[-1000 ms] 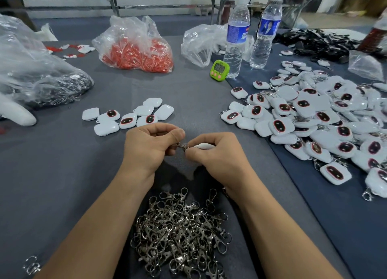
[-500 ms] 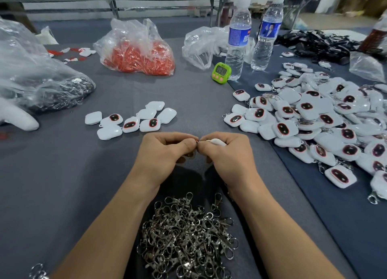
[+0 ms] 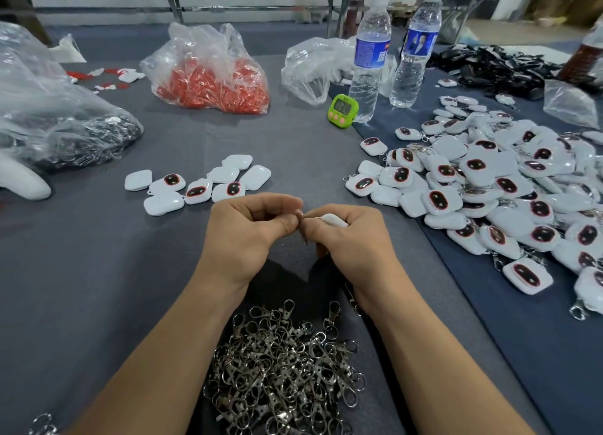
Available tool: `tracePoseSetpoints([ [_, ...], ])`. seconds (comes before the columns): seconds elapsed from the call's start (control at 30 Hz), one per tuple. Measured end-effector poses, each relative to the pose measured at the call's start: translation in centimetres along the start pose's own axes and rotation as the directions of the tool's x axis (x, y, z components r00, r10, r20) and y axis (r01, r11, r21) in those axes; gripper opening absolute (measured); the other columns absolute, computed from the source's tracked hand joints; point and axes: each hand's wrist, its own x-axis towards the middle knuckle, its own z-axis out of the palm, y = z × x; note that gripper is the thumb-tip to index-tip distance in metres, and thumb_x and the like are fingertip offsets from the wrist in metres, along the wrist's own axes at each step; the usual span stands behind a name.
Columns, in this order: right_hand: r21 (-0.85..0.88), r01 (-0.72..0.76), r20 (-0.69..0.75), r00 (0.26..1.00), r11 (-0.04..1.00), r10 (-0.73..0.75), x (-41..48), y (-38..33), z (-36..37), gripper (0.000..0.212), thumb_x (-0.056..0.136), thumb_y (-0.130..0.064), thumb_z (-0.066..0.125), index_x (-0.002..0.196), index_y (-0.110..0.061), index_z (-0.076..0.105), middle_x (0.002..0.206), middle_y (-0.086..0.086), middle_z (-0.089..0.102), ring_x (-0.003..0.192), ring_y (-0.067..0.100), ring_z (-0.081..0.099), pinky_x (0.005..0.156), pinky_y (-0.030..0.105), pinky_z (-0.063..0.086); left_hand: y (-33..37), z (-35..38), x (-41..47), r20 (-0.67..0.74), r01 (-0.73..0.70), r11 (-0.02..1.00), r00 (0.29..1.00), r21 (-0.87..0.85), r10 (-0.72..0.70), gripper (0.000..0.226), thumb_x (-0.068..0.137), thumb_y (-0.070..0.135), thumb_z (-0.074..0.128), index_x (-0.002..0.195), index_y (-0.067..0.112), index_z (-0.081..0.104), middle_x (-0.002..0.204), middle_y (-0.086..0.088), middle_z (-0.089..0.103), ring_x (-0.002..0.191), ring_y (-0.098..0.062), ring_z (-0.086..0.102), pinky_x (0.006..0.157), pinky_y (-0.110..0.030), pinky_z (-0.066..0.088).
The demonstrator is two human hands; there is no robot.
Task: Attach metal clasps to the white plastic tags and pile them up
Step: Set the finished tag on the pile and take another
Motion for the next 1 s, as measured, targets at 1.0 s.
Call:
tracePoseSetpoints([
  [1.0, 0.028, 0.042, -0.185, 0.982, 0.999, -0.037, 0.1, -0.1, 0.0, 0.008, 0.063, -0.025, 0.075, 0.07, -0.027, 0.079, 0.063, -0.005, 0.071, 0.055, 0.008, 0.056, 0.059, 0.029, 0.046, -0.3, 0.3, -0.2, -0.041, 0.036, 0.966, 0.999, 0.255, -0.026, 0.013, 0.075, 0.022, 0.086, 0.075, 0.033, 0.081, 0.072, 0.007, 0.077, 0.071, -0.008, 0.072, 0.075, -0.03, 0.057],
])
